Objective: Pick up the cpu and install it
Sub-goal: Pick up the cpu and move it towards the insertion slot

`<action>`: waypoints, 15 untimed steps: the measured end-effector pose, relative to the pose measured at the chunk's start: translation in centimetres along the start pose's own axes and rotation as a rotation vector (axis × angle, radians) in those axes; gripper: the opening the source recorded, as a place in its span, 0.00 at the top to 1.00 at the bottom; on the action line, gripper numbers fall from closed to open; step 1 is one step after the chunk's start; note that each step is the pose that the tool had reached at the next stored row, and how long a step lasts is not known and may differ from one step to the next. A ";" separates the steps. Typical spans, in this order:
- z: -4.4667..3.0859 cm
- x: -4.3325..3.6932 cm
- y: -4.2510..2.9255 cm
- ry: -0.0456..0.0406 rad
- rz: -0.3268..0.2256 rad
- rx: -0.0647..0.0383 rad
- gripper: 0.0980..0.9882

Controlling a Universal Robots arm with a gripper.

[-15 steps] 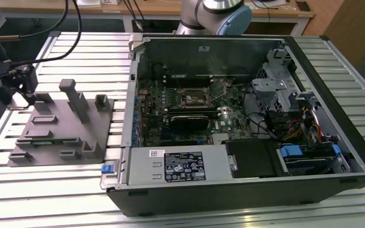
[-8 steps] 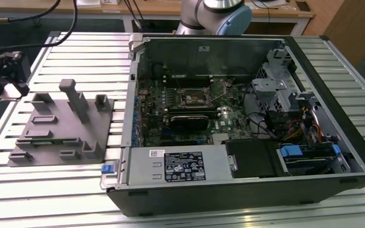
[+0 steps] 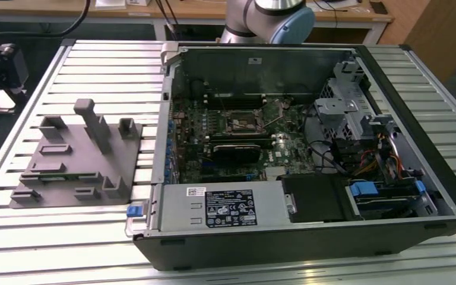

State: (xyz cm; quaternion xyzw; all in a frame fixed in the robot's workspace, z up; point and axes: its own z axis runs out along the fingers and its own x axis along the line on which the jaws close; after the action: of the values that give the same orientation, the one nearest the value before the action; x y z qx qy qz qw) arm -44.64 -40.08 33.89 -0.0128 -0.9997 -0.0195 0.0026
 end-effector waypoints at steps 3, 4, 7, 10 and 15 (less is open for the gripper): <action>-1.21 0.01 0.05 0.0000 0.000 0.000 0.50; -1.54 0.01 0.07 0.0000 0.000 0.000 0.50; -2.65 0.02 0.12 -0.0001 0.000 0.000 0.50; -3.89 0.02 0.17 -0.0001 0.000 0.000 0.50; -6.10 0.04 0.26 -0.0002 0.000 0.000 0.50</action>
State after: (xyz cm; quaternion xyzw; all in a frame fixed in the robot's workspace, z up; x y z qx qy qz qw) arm -44.64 -40.05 39.99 -0.0129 -0.9997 -0.0196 0.0025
